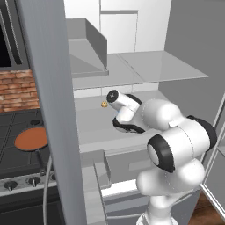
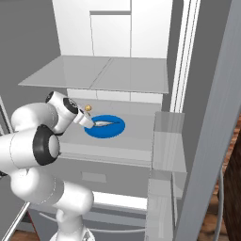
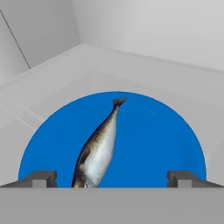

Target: Retrieve the fish from the fridge and place it on the saucepan with marinade on the stove.

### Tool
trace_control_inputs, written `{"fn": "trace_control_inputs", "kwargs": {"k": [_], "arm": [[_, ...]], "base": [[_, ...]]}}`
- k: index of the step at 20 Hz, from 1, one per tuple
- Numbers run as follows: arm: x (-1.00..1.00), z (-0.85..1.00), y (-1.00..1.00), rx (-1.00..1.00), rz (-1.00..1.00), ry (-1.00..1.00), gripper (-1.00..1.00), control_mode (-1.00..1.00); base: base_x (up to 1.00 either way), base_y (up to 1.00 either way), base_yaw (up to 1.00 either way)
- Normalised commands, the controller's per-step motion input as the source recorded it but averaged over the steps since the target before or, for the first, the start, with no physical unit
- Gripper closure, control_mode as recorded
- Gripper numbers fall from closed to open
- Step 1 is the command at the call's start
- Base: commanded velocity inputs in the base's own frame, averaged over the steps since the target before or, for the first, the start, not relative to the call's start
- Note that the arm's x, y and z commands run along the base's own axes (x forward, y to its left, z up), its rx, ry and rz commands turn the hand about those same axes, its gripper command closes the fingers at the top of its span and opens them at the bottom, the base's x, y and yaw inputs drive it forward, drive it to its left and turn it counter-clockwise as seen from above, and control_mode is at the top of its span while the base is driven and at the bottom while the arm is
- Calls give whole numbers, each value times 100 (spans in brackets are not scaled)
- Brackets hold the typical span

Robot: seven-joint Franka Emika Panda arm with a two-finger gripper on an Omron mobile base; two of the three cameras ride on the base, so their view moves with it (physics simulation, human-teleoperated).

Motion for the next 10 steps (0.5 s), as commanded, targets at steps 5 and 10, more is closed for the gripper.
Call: {"fn": "trace_control_inputs", "kwargs": {"k": [5,10], "arm": [[0,0,0,0,0,0,-100,-100],[3,0,0,0,0,0,-100,-100]], "base": [[0,0,0],[0,0,0]]}}
